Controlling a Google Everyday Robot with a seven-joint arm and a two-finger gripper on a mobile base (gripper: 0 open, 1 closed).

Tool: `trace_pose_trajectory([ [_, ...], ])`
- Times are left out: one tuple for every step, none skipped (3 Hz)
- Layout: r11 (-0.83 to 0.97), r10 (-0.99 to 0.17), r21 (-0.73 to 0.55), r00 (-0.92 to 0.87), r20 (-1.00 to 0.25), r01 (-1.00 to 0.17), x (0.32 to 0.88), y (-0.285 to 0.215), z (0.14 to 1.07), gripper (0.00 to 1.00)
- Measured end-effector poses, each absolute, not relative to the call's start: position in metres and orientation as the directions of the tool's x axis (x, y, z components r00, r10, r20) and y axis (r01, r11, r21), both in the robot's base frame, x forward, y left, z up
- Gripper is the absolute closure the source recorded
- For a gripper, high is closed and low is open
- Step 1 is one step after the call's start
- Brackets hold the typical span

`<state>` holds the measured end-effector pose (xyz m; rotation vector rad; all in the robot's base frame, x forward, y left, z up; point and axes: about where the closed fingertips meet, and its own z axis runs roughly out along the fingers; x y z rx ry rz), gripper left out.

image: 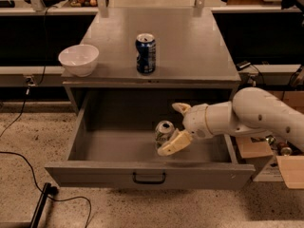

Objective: Pick 7up can from top drawer and place on counter

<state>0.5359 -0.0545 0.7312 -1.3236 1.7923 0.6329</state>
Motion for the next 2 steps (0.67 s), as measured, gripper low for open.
trace_pose_trajectory([
  [0.353, -0.502, -0.062, -0.133, -0.855, -0.934, 0.548, -0.042, 0.708, 0.0],
  [0.383, -0.461, -0.052, -0.143, -0.876, -0.922, 0.557, -0.036, 0.693, 0.06],
])
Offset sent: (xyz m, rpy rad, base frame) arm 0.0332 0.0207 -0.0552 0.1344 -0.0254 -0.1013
